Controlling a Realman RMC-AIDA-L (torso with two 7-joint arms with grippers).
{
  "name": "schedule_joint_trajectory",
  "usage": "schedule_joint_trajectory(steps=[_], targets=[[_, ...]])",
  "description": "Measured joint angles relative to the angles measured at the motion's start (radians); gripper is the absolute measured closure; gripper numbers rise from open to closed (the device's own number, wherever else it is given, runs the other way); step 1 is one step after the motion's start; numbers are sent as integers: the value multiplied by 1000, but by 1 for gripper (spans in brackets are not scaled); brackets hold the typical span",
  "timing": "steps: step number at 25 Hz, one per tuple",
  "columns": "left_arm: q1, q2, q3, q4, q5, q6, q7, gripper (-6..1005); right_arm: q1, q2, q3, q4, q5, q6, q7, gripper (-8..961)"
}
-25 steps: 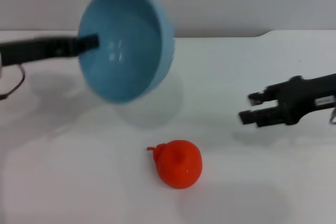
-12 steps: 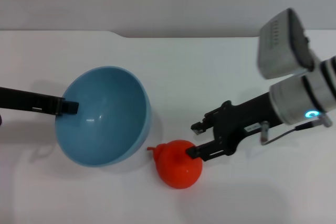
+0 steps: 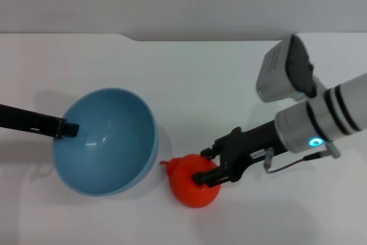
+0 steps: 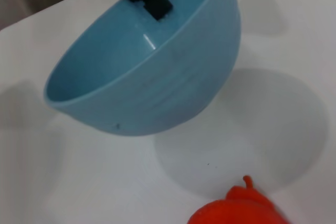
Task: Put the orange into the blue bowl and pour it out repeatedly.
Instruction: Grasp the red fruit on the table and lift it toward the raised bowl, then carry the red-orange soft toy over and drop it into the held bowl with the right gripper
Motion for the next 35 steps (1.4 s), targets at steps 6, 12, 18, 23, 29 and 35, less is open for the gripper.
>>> schedule_joint_trajectory(steps=[6, 12, 18, 23, 29, 35], targets=[[-16, 0, 18, 2, 1, -1, -1, 1001, 15, 1, -63, 60, 45, 60, -2, 383], [-29, 1, 23, 0, 2, 4, -1, 1001, 0, -2, -60, 54, 46, 63, -1, 497], [-31, 1, 40, -1, 2, 3, -1, 1000, -28, -5, 0, 34, 49, 42, -1, 629], [-44, 1, 72, -9, 2, -4, -1, 1001, -115, -9, 164, -84, 49, -69, -5, 816], [-89, -3, 232, -24, 2, -61, -46, 1000, -249, -12, 429, -287, 43, -300, -38, 899], [-241, -5, 423, -165, 3, -118, -129, 1000, -266, -12, 654, -412, 49, -573, -13, 929]])
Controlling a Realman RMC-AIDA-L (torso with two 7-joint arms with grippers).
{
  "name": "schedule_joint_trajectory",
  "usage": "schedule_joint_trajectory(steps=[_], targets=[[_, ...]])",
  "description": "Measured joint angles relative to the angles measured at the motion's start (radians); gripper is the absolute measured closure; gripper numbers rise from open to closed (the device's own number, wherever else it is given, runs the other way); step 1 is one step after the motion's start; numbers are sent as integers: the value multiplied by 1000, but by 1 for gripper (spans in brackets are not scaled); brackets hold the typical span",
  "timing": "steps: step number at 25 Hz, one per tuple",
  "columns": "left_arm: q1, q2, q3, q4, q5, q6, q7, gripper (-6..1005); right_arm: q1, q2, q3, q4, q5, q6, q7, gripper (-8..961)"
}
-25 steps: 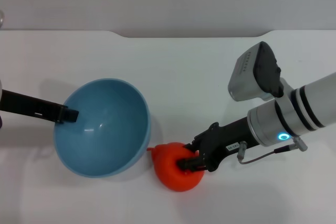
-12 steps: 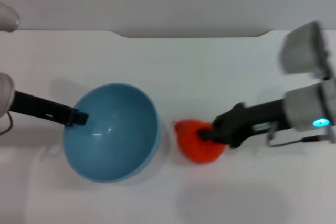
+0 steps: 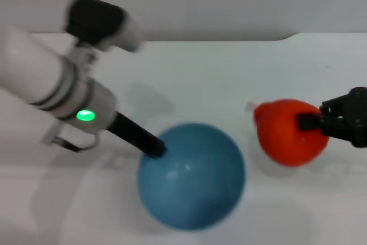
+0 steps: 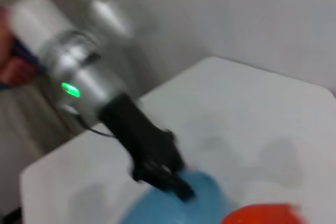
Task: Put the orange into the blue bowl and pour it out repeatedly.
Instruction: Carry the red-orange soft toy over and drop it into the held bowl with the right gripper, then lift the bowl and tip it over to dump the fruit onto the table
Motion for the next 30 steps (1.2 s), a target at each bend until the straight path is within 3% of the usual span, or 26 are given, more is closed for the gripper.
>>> schedule_joint_trajectory(steps=[4, 8, 17, 20, 23, 30], targets=[[-106, -7, 122, -114, -1, -57, -42, 1000, 15, 5, 10, -43, 7, -77, 13, 920], [-160, -12, 191, -140, -8, -97, -73, 1000, 28, 7, -75, -40, 47, -79, 15, 905], [-169, -13, 207, -83, -33, -111, -95, 999, 88, 3, -284, -6, -31, 12, 39, 870], [-164, -11, 204, -75, -36, -112, -95, 999, 101, 5, -315, -11, -92, 65, 85, 649], [-147, -6, 198, -71, -29, -127, -94, 1000, 99, 5, -289, -25, -93, 83, 106, 603], [-66, 0, 177, -12, 70, -197, -86, 1000, 75, -1, -12, -43, -101, 91, 219, 553]])
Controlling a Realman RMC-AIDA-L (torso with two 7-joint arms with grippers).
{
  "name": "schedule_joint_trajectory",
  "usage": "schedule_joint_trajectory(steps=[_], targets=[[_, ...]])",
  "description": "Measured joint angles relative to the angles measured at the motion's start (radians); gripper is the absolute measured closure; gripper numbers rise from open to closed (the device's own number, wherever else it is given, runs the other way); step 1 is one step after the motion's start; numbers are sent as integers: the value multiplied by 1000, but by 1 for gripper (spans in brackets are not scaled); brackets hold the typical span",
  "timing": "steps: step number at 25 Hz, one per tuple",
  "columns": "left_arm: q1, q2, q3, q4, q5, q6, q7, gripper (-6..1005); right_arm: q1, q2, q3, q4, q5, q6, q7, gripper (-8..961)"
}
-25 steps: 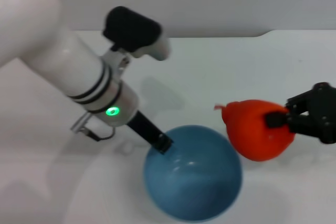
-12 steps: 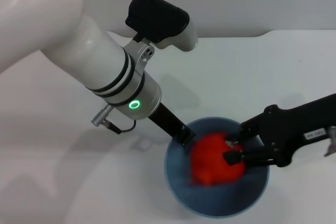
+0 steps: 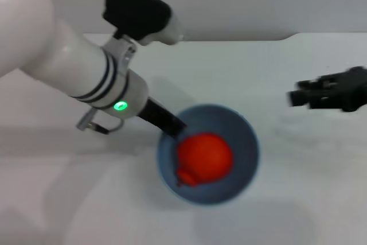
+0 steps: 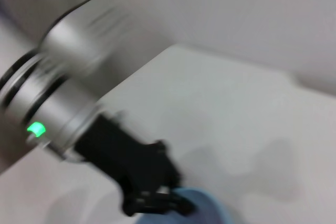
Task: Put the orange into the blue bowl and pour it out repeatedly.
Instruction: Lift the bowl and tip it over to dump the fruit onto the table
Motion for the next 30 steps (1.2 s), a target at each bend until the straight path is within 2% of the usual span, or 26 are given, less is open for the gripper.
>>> schedule_joint_trajectory(steps=[4, 9, 11, 14, 16, 19, 25, 30], targets=[[82, 0, 0, 95, 85, -82, -1, 1000, -24, -2, 109, 9, -79, 0, 30, 550], [252, 0, 45, 273, 139, -330, 41, 1000, -29, -2, 128, 58, -193, 12, 69, 546], [350, 0, 104, 348, 197, -480, 77, 1000, -29, -2, 132, 79, -205, 15, 70, 545], [489, 0, 230, 398, 354, -742, 109, 1000, -30, -10, 149, 106, -208, 18, 71, 543], [558, 0, 300, 402, 414, -886, 152, 1000, -30, -17, 165, 121, -210, 19, 76, 541], [646, -2, 382, 372, 425, -1131, 326, 1001, -33, -24, 194, 134, -220, 20, 83, 539], [695, -8, 501, 234, 425, -1503, 610, 1001, -26, -26, 206, 135, -312, 21, 122, 534], [650, -14, 615, 29, 406, -1824, 878, 1001, -23, -22, 206, 135, -326, 19, 123, 530]])
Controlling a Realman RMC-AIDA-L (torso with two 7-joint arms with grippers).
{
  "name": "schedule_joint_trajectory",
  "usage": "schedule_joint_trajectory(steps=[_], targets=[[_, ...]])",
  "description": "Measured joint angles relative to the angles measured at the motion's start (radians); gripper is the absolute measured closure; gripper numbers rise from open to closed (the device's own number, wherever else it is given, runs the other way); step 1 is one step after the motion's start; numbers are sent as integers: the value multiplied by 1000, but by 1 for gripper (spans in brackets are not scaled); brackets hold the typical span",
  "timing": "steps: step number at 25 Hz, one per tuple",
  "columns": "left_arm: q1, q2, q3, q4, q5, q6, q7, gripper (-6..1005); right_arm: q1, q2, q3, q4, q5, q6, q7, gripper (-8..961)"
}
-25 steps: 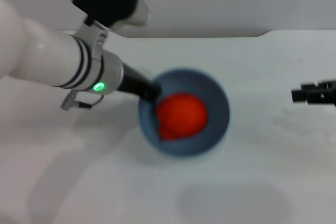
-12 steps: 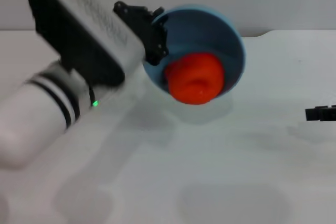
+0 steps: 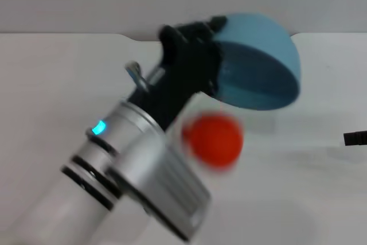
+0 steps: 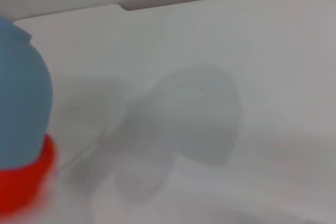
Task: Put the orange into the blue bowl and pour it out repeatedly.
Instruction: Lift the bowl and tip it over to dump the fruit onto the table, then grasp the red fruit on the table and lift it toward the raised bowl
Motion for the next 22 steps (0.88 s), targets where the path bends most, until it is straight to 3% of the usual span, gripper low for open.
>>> schedule_joint_trajectory(steps=[2, 3, 4, 10, 12, 14, 15, 16, 18, 22], targets=[[-43, -1, 40, -71, -67, -89, 115, 1001, 0, 1, 0, -1, 0, -2, 2, 529], [-87, 0, 71, -118, -172, -137, 191, 1001, 1, 2, 0, -1, 0, -3, 3, 528], [-87, 0, 71, -118, -172, -137, 191, 1001, 1, 2, -2, -1, 0, -2, 4, 528], [-126, 7, 75, -65, -458, -110, 211, 1001, 7, 5, -11, 1, 0, 1, -1, 523], [-120, 13, 35, 17, -567, 6, 211, 1000, 13, 6, -12, 1, 0, 1, -4, 522], [-100, 15, -61, 116, -676, 216, 211, 1000, 21, 7, -12, 2, 0, 2, -7, 520], [-100, 15, -61, 116, -676, 216, 211, 1000, 25, 7, -13, 2, 0, 2, -9, 519], [-88, 15, -147, 179, -772, 380, 208, 1000, 29, 7, -15, 2, 1, 2, -10, 518], [-85, 15, -180, 198, -812, 440, 204, 1000, 35, 8, -26, 2, 4, 3, -21, 517], [-91, 15, -403, 248, -973, 790, 87, 1001, 49, 20, -56, -2, 7, 4, -97, 514]])
